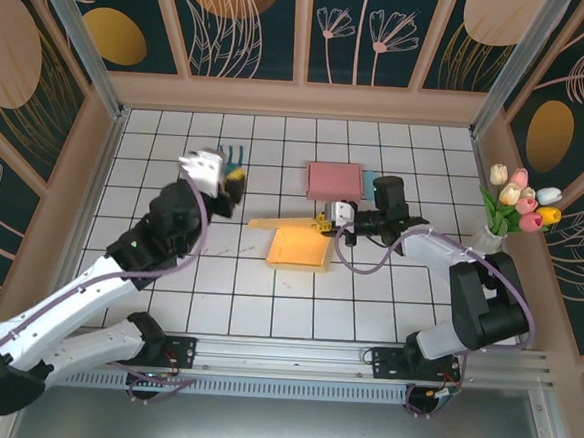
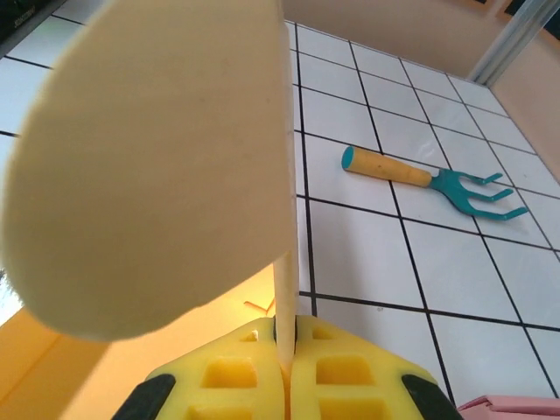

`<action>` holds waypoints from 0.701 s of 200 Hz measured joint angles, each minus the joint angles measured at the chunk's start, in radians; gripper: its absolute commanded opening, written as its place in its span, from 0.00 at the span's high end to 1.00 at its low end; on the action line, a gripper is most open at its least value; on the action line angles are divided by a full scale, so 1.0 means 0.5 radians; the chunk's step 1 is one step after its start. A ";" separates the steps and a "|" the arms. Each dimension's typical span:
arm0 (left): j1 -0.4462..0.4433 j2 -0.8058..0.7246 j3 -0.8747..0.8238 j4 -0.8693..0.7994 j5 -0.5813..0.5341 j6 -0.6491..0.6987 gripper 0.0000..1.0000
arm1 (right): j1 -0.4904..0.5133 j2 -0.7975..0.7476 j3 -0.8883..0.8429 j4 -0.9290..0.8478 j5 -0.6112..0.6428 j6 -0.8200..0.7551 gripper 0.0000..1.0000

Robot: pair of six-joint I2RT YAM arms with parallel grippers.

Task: Fold the paper box

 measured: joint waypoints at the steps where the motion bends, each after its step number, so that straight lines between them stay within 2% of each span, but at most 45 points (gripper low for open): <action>1: 0.021 0.005 0.002 0.003 -0.002 -0.021 0.40 | 0.001 -0.003 -0.003 0.003 0.001 0.002 1.00; 18: 0.220 0.122 0.022 -0.003 0.014 -0.281 0.34 | 0.002 -0.090 -0.072 0.080 0.046 0.034 1.00; 38: 0.262 0.320 0.048 -0.031 0.142 -0.524 0.27 | 0.002 -0.142 -0.130 0.180 0.086 0.069 1.00; 46: 0.262 0.388 0.048 -0.034 0.213 -0.609 0.17 | 0.002 -0.146 -0.145 0.220 0.094 0.085 1.00; 53: 0.262 0.443 0.048 -0.037 0.278 -0.681 0.04 | 0.002 -0.146 -0.153 0.240 0.103 0.088 1.00; 56: 0.262 0.459 0.047 -0.038 0.301 -0.698 0.02 | 0.002 -0.146 -0.156 0.248 0.108 0.093 1.00; 110: 0.303 0.539 0.038 0.018 0.615 -0.962 0.02 | 0.002 -0.198 -0.224 0.390 0.089 0.159 1.00; 140: 0.320 0.622 -0.003 0.116 0.778 -1.028 0.07 | 0.002 -0.285 -0.246 0.489 0.052 0.217 1.00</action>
